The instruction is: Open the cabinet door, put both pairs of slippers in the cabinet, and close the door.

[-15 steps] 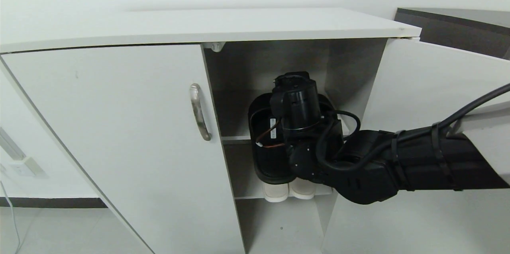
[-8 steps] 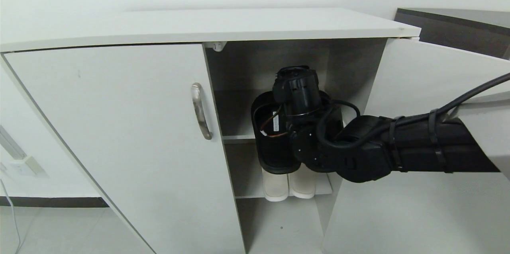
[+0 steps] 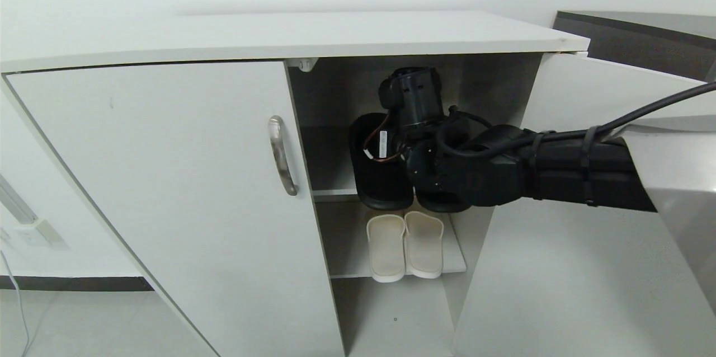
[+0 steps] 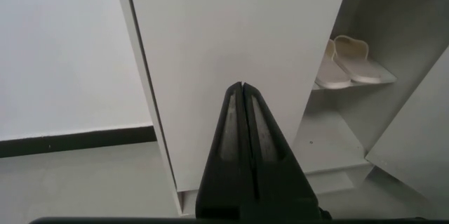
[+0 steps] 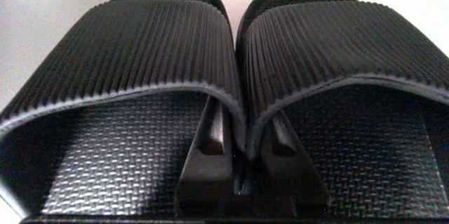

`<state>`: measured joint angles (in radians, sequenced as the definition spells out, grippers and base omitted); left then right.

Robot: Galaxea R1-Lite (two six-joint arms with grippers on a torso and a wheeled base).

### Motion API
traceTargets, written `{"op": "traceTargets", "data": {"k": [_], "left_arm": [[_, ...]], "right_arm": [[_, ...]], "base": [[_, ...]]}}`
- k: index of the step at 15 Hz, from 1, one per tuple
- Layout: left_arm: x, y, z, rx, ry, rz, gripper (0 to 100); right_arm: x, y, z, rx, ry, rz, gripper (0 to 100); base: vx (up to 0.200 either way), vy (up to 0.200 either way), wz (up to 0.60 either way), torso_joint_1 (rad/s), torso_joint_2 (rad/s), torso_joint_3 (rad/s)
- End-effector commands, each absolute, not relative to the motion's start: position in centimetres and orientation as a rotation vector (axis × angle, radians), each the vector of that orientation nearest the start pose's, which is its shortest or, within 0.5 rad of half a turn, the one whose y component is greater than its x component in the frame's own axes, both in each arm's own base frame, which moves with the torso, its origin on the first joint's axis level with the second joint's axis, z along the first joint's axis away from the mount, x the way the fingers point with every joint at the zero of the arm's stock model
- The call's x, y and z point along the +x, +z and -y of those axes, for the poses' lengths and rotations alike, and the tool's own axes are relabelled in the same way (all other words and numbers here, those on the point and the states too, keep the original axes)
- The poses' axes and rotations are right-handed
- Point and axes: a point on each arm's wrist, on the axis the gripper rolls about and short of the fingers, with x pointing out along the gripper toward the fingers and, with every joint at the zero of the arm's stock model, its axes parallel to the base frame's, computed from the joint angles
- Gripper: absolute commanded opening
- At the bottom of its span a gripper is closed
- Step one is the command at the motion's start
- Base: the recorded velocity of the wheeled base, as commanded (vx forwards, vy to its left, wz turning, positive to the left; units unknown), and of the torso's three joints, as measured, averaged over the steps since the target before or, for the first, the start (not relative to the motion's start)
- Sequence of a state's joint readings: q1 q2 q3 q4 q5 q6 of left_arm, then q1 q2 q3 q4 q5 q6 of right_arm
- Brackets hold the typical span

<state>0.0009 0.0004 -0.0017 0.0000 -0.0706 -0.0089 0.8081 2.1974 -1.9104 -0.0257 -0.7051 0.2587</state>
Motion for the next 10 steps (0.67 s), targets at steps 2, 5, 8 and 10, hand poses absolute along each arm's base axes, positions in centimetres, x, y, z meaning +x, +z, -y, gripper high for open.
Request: {"op": "traceTargets", "data": {"k": [2, 5, 8, 10], "left_arm": [[-2.3, 7.6, 0.2, -0.009, -0.069, 0.000, 0], [-2.3, 7.6, 0.2, -0.009, -0.069, 0.001, 0], [-2.3, 7.6, 0.2, -0.011, -0.069, 0.000, 0], [-2.3, 7.6, 0.2, -0.011, -0.069, 0.001, 0]], "right_arm": [[34.0, 22.9, -32.7, 0.061, 0.062, -0.219, 0], [34.6, 22.4, -32.6, 0.040, 0.050, -0.240, 0], [35.3, 21.4, -32.5, 0.024, 0.035, -0.259, 0], [35.5, 21.3, -32.4, 0.029, 0.029, -0.256, 0]], "base": [[0.000, 0.000, 0.00, 0.000, 0.00, 0.000], [0.000, 0.000, 0.00, 0.000, 0.00, 0.000], [0.000, 0.000, 0.00, 0.000, 0.00, 0.000], [0.000, 0.000, 0.00, 0.000, 0.00, 0.000]]}}
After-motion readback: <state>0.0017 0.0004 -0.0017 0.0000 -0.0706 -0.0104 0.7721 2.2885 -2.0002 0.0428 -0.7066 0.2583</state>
